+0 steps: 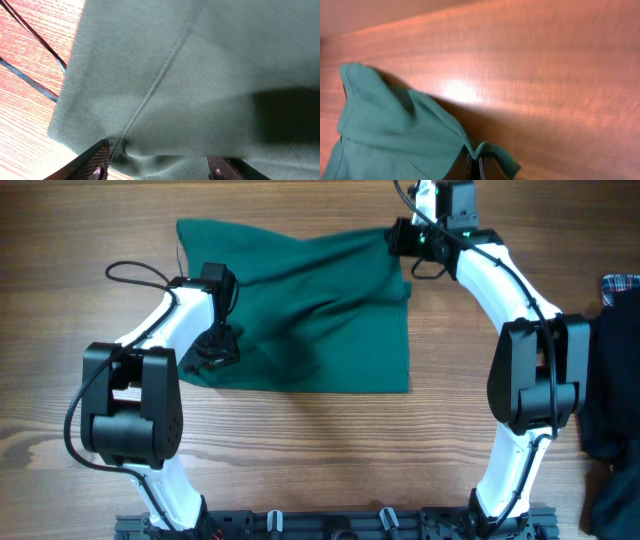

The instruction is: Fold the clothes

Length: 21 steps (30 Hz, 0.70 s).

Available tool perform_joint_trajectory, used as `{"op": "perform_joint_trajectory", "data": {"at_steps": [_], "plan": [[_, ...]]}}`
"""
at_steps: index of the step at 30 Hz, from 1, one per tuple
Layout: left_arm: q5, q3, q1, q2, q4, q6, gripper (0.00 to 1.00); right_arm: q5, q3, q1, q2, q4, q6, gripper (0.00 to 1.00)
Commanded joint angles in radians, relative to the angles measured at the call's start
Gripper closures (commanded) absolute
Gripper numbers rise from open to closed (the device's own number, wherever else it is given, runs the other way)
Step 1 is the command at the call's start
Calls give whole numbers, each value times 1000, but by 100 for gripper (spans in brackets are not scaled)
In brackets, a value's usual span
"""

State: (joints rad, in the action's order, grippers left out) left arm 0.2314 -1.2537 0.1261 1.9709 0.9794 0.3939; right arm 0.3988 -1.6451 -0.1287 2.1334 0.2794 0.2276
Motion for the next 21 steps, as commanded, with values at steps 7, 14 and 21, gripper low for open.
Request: {"op": "perform_joint_trajectory", "data": {"at_steps": [7, 14, 21], "plan": [[46, 44, -24, 74, -75, 6, 37, -149, -32, -3, 16, -258, -256, 96], [19, 44, -23, 74, -122, 6, 37, -156, -32, -2, 180, -390, -280, 58], [12, 44, -24, 74, -124, 5, 36, -228, -48, 23, 8, -253, -243, 3]]}}
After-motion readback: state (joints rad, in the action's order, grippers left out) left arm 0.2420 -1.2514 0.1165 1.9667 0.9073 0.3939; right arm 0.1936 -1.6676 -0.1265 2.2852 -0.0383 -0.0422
